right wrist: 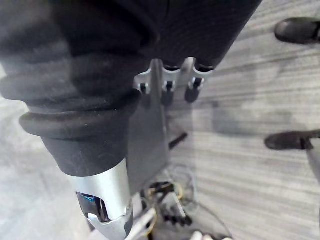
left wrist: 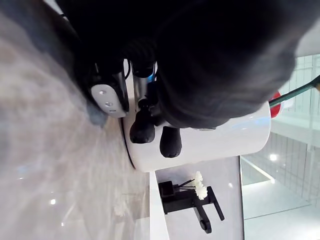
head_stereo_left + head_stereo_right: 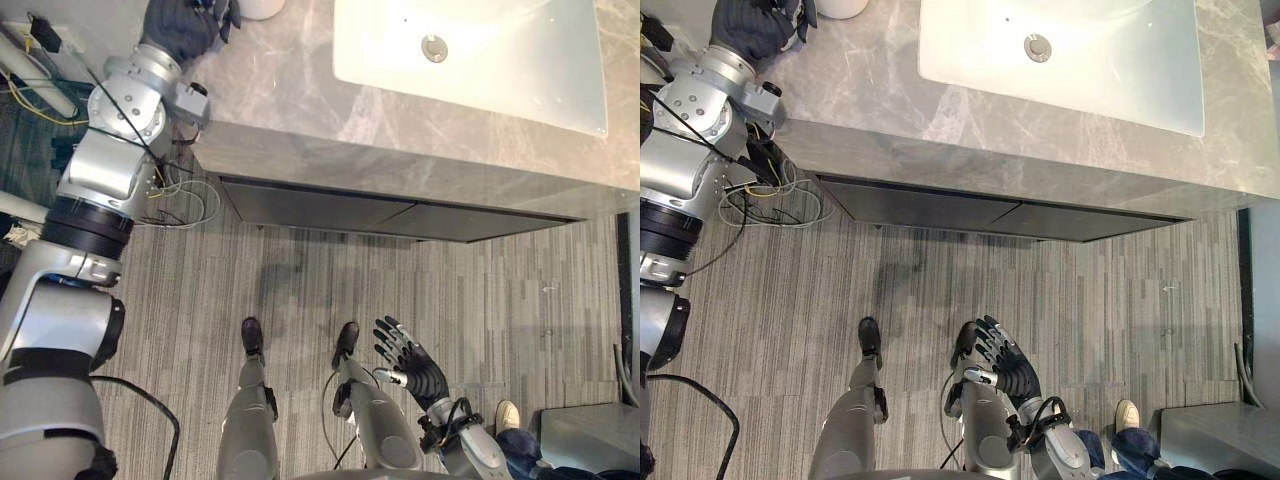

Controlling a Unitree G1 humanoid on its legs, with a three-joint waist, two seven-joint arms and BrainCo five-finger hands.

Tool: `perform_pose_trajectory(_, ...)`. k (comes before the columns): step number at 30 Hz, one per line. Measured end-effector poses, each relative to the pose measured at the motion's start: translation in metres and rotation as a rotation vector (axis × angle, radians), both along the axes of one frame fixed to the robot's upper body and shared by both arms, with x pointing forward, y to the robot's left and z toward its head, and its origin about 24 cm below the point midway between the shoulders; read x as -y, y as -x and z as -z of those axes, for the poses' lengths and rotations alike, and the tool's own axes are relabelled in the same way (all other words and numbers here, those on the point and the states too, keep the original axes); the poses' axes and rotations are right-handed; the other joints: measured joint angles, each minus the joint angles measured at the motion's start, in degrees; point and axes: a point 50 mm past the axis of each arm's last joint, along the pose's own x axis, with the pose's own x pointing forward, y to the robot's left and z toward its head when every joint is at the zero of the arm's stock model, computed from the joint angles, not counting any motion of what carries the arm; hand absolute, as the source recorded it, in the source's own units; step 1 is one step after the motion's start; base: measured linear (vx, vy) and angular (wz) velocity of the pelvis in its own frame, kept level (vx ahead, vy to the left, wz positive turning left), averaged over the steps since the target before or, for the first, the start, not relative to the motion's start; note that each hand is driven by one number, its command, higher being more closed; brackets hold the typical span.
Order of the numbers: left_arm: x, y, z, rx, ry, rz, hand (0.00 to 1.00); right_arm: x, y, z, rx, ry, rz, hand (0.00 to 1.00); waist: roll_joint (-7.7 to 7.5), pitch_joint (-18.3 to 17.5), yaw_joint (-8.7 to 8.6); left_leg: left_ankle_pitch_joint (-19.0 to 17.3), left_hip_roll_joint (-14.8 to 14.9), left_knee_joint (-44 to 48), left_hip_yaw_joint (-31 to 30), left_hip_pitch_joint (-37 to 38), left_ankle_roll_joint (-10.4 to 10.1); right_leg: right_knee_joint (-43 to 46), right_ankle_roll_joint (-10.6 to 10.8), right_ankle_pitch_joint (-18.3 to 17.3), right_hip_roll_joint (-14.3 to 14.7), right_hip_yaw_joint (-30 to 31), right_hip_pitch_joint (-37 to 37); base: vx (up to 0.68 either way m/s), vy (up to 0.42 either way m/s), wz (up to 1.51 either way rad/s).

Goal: Organize washtable

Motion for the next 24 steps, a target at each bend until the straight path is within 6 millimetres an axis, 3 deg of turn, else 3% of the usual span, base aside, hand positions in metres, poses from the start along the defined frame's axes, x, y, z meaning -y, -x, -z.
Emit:
perform_pose_trajectory(4,-0.008,0.000,-0.012,0.018,0.010,-0.038,1.00,0.000,0.000,0.000,-0.001,-0.001,-0.001,0.00,-0.95,-0.68,-0.77,0.02,-0.03,0.00,0.69,0.07,0.02,0.00,-0.39,0.19,-0.02,0.90,-0.52,-0.01,0.019,-0.11)
perform_pose_trajectory(8,-0.010,0.005,-0.030,0.066,0.008,-0.046,1.00,0.000,0.001,0.002,-0.012,-0.004,0.001,0.00,-1.39,-1.01,-2.68,0.19,-0.15,0.03,1.19,0.58,0.33,0.00,-0.21,0.54,-0.10,1.19,-0.50,0.02,0.015,-0.12)
perform_pose_trajectory(14,-0.001,0.003,-0.027,0.057,0.011,-0.013,1.00,0.002,0.002,0.007,-0.034,0.001,0.007,0.00,-1.03,-1.15,-2.99,0.09,0.25,0.06,1.42,2.21,0.24,-0.01,-0.16,0.53,0.26,1.23,0.82,0.04,0.005,-0.06)
perform_pose_trajectory(17,0.001,0.000,-0.016,0.023,0.000,0.004,1.00,0.001,0.002,0.007,-0.035,0.000,0.006,0.00,-0.50,-1.24,-2.93,-0.09,0.12,0.06,1.22,3.67,0.32,-0.02,0.00,0.38,0.20,1.07,2.39,0.02,0.023,0.05)
perform_pose_trajectory(24,-0.002,-0.007,0.036,-0.119,-0.007,0.022,1.00,0.002,0.004,0.015,-0.071,0.008,0.007,0.00,4.16,-3.85,-2.59,-0.59,0.00,0.03,0.29,5.39,0.34,-0.02,0.52,-0.46,0.07,0.58,4.85,0.01,0.026,0.08)
